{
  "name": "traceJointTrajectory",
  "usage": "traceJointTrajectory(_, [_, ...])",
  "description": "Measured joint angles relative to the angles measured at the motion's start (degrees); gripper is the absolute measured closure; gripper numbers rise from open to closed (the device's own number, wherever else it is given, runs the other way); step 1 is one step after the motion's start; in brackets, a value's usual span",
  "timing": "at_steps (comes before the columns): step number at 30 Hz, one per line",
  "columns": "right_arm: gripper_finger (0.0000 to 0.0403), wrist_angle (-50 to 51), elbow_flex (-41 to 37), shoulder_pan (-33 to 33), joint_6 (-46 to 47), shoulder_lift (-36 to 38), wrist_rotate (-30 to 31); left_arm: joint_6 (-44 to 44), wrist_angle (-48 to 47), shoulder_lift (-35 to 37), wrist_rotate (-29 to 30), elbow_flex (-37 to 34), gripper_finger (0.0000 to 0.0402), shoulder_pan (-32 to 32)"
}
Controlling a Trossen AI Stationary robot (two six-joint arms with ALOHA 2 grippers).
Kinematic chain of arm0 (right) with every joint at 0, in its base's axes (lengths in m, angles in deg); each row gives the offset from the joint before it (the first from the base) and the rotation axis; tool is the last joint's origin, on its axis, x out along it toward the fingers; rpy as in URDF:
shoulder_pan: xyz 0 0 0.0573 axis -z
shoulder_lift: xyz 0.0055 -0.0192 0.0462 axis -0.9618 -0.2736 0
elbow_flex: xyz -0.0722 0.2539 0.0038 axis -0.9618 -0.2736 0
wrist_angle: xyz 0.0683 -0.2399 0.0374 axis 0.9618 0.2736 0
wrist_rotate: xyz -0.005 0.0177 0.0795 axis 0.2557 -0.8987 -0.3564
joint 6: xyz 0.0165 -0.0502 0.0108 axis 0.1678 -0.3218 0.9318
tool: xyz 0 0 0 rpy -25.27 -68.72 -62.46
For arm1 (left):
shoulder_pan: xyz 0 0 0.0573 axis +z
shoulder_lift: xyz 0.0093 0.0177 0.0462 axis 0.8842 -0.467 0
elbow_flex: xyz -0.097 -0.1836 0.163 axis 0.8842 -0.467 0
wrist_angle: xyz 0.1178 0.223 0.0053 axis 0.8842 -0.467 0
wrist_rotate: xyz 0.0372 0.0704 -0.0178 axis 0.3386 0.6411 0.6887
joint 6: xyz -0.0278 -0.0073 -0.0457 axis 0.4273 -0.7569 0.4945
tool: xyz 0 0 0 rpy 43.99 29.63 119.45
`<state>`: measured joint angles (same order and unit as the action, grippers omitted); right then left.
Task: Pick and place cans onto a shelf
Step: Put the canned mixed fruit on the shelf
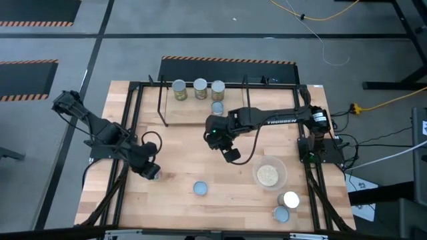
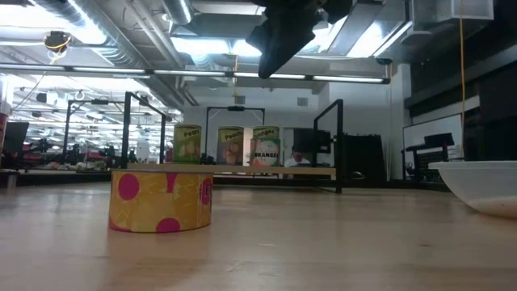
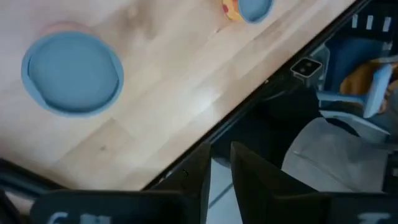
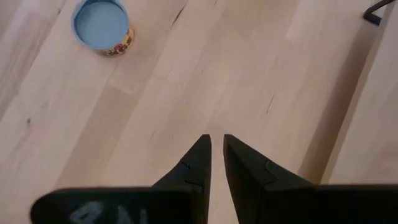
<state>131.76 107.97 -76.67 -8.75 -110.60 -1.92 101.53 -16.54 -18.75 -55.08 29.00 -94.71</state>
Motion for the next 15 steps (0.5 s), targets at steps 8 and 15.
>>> traceJointTrajectory(8, [0.0353, 0.2, 0.0, 0.0, 0.1, 0.0, 0.0, -4.2, -3.2, -3.1, 1.7, 0.0, 0.0317, 0.3])
traceJointTrajectory(15, [0.0353, 0.3, 0.0, 0.0, 0.1, 0.0, 0.0, -4.3, -9.3, -6.1, 2.4, 0.0, 0.0278, 0.3])
